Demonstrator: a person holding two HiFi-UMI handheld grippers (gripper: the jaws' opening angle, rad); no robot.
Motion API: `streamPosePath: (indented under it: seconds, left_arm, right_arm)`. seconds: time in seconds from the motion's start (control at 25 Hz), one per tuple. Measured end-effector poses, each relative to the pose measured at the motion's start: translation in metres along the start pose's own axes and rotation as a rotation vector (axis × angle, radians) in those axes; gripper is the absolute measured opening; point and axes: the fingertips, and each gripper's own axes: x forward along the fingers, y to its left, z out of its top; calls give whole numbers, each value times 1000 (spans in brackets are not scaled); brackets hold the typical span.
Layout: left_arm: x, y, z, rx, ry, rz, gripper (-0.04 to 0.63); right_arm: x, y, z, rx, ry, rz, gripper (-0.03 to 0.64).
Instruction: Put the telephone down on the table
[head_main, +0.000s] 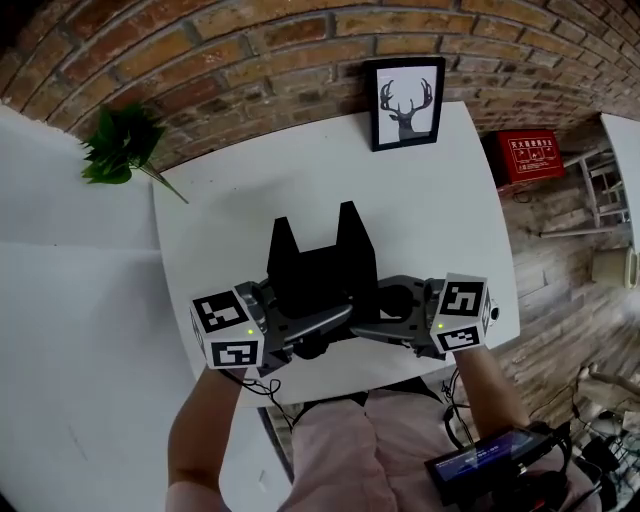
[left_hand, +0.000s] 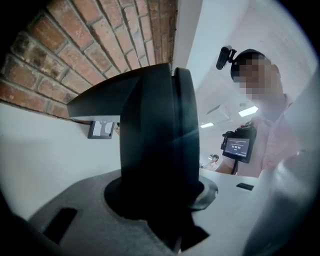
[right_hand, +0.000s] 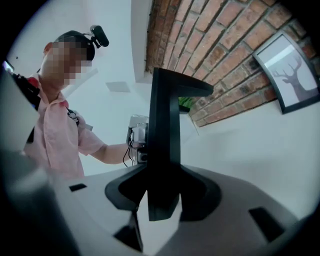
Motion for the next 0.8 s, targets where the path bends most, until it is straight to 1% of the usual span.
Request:
streamPosePath:
  seconds: [0.4, 0.8]
  left_arm:
    - [12, 26, -28, -95, 16, -11, 164]
    - [17, 46, -49, -170, 19, -2, 164]
  right_arm:
    - [0, -22, -28, 93, 10, -8, 176]
    - [3, -39, -50, 163, 32, -10, 181]
